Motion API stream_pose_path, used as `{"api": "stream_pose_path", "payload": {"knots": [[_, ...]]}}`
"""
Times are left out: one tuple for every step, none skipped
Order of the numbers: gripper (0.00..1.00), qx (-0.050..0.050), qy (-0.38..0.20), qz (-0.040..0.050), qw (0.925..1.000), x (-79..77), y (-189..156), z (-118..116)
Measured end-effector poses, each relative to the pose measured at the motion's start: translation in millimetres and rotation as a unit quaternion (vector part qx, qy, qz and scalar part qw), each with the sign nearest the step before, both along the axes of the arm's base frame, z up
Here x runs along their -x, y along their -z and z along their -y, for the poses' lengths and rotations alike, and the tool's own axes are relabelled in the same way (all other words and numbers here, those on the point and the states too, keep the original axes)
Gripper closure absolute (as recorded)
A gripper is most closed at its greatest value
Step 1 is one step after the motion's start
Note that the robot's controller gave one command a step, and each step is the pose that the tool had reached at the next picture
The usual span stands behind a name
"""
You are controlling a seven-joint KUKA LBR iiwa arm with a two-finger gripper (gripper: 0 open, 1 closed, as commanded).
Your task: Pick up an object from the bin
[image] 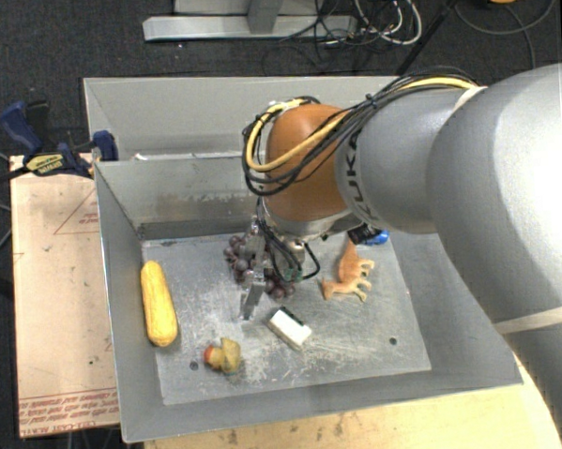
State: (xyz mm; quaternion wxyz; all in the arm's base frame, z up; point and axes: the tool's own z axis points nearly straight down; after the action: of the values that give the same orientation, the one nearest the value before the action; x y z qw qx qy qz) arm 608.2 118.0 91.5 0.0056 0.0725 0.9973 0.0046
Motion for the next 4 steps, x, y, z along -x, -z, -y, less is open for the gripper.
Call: {"api": "stream_pose_path", "payload": {"knots": [[0.00,0.000,0.000,0.0002,1.0000,-0.1,0,0],[0.00,0.000,-0.054,-0.0016,0.9986,-19.6,-5,17],[0.00,0.005,-0.084,-0.0022,0.9964,-34.0,-8,40],[1.00,0.004,-0.183,0.0019,0.9832,-40.1,-6,28]]}}
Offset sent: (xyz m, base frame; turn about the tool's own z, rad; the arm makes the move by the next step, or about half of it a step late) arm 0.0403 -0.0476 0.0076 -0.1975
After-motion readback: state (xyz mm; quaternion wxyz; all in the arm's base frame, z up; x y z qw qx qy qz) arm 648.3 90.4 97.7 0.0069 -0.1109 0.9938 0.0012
